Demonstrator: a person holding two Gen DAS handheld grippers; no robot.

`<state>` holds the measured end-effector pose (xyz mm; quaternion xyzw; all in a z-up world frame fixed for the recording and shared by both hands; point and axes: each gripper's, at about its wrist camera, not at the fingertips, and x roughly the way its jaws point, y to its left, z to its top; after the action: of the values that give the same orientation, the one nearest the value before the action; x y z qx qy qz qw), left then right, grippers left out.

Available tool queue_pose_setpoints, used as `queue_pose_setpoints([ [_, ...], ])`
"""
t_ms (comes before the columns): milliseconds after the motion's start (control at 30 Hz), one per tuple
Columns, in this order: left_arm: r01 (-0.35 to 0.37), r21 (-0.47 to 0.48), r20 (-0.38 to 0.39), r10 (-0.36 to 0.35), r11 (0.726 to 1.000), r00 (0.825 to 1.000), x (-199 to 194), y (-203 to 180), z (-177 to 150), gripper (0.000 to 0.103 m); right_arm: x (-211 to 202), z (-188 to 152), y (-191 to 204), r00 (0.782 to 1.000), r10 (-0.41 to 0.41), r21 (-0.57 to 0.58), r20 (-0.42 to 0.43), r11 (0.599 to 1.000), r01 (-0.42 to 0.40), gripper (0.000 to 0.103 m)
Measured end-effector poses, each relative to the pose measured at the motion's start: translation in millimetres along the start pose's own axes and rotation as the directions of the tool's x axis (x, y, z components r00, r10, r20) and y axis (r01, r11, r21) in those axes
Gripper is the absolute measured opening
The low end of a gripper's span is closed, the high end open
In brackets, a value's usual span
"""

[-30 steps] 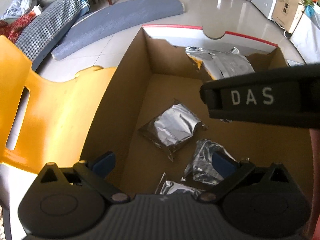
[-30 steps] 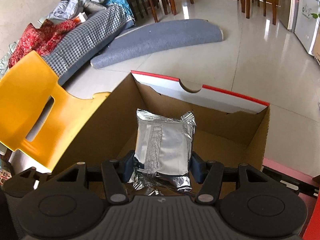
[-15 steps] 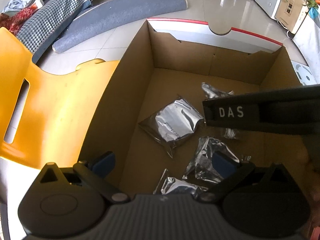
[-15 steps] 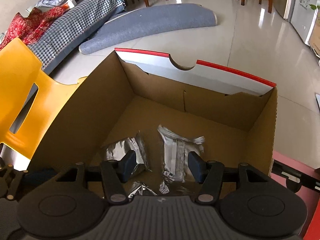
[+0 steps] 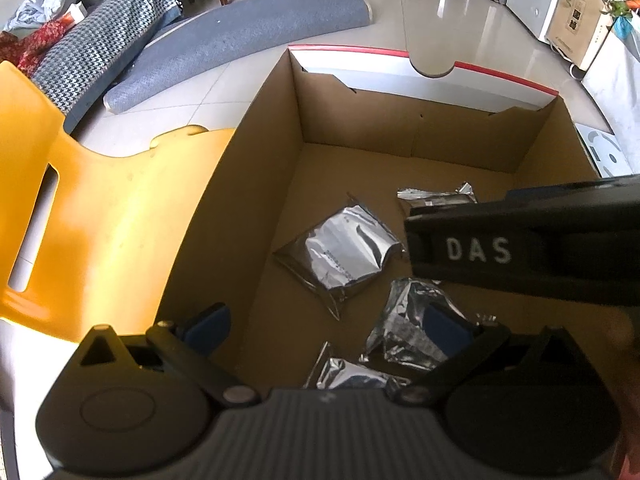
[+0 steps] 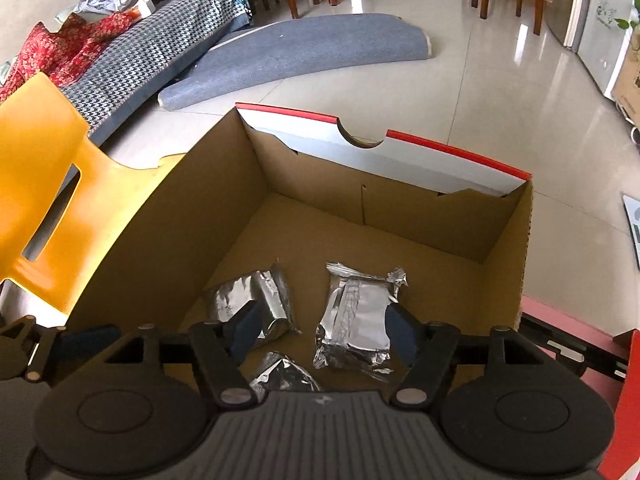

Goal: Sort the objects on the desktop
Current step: 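Withdraw the open right tool from the cardboard box toward the shoebox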

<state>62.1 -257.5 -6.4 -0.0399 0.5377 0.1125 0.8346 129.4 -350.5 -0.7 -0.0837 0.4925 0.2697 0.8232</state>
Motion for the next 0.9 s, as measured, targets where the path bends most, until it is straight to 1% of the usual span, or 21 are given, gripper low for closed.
queue_pose_setpoints([
  [100, 0.008, -0.007, 0.027, -0.008, 1.000, 1.000, -4.7, 0.0, -0.7, 0.103, -5.2, -0.2, -1.2, 1.000, -0.029, 0.015, 0.006, 0.999, 0.029, 0.069],
  [167, 0.018, -0.013, 0.048, -0.018, 1.000, 0.999, -8.1, 0.7, -0.8, 0.103, -8.1, -1.0, -3.5, 0.999, -0.032, 0.024, 0.007, 0.999, 0.032, 0.069],
  [300, 0.055, -0.033, 0.078, -0.052, 0.998, 0.996, -14.5, 3.5, 0.0, 0.103, -18.3, -1.7, -9.8, 0.999, -0.023, 0.062, 0.034, 0.998, 0.021, 0.069],
  [400, 0.067, -0.048, 0.086, -0.063, 0.997, 0.994, -18.1, 5.3, 0.4, 0.103, -25.8, -2.3, -13.9, 0.999, -0.019, 0.081, 0.045, 0.997, 0.015, 0.070],
  [533, 0.054, -0.034, 0.088, -0.051, 0.998, 0.995, -21.3, 3.8, -0.1, 0.103, -33.0, -4.8, -17.8, 1.000, -0.014, 0.092, 0.028, 0.996, 0.012, 0.070],
  [600, 0.049, -0.025, 0.096, -0.046, 0.998, 0.994, -24.0, 2.9, -1.1, 0.103, -36.3, -7.5, -17.3, 1.000, -0.020, 0.069, 0.015, 0.997, 0.019, 0.070],
  [767, 0.036, -0.010, 0.107, -0.035, 0.999, 0.994, -29.6, 0.1, -8.7, 0.103, -50.8, -17.8, -18.0, 0.999, -0.038, 0.018, 0.019, 0.999, 0.038, 0.070],
  [900, 0.024, -0.003, 0.111, -0.023, 1.000, 0.994, -33.6, -2.5, -19.7, 0.103, -66.3, -27.5, -22.8, 0.999, 0.000, 0.021, 0.035, 1.000, -0.001, 0.070],
])
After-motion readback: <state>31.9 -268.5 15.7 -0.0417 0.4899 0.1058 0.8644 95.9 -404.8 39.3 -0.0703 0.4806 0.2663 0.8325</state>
